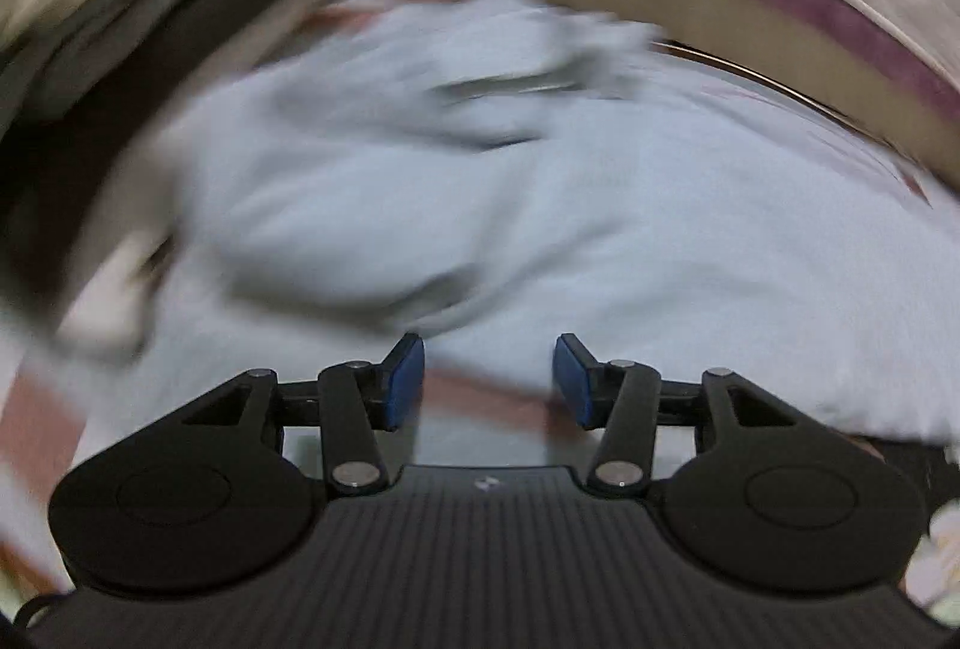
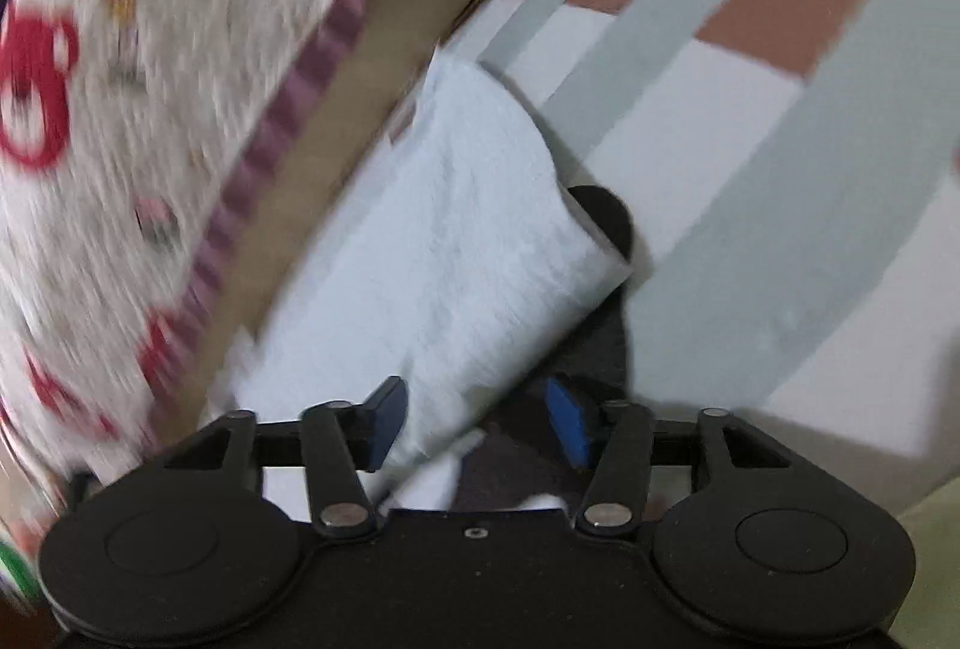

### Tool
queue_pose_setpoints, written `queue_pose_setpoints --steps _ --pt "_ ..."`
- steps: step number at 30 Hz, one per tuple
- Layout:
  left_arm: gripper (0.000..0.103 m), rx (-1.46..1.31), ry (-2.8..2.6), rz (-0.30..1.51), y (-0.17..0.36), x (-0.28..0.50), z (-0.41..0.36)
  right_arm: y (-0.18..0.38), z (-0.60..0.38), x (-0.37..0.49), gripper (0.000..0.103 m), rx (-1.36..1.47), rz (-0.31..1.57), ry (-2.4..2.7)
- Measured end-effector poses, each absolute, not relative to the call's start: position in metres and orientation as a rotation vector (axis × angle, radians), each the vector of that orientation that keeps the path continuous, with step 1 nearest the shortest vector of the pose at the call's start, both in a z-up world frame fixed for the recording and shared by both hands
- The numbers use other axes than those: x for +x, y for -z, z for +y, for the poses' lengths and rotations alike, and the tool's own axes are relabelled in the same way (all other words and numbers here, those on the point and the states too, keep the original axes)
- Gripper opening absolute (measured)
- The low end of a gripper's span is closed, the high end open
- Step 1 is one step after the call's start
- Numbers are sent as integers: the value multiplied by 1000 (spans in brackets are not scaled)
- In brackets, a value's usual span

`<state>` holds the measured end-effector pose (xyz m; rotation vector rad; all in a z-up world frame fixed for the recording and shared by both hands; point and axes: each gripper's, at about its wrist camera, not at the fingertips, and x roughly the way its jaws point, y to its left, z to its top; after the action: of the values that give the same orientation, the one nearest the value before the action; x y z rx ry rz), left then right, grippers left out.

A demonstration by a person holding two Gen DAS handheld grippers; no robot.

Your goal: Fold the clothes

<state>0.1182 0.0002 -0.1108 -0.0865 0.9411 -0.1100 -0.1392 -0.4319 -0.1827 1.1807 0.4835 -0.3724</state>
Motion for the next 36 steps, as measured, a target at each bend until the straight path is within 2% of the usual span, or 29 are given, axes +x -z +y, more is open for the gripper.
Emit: queue_pose_setpoints --steps 4,6,7,8,10,13,19,23,25,26,27,28,30,33,36 --pt "48 -255 106 935 109 113 32 192 -420 -141 56 1252 328 462" --pt "49 -311 108 944 109 116 38 184 -428 -129 52 1169 348 489" --pt "49 -345 109 948 110 117 41 180 -433 -122 41 1127 356 501" --pt "49 -367 113 951 110 116 42 176 -439 -116 5 1092 356 503" --pt "50 -416 120 953 110 114 46 167 -457 -122 5 1056 256 415" --pt "51 -484 105 932 114 114 52 141 -463 -127 3 860 280 418" --pt "55 -545 49 878 118 131 66 174 -468 -132 4 907 395 452" --pt "58 -583 12 824 122 149 67 183 -470 -140 11 987 396 466" --pt "58 -604 -14 800 123 156 69 185 -470 -142 11 1018 396 466" --pt "51 -599 -7 791 122 158 69 186 -469 -143 11 1029 395 463" --pt "17 -593 0 781 120 161 69 186 -467 -144 13 1036 398 459" --pt "14 -564 19 763 115 161 69 187 -466 -144 15 1041 408 460" --pt "13 -484 10 681 100 152 69 191 -466 -143 26 1062 427 464" --pt "10 -367 -64 533 86 136 74 196 -466 -142 26 1100 436 470" --pt "10 -474 -23 625 103 148 98 197 -469 -141 32 1128 423 470"
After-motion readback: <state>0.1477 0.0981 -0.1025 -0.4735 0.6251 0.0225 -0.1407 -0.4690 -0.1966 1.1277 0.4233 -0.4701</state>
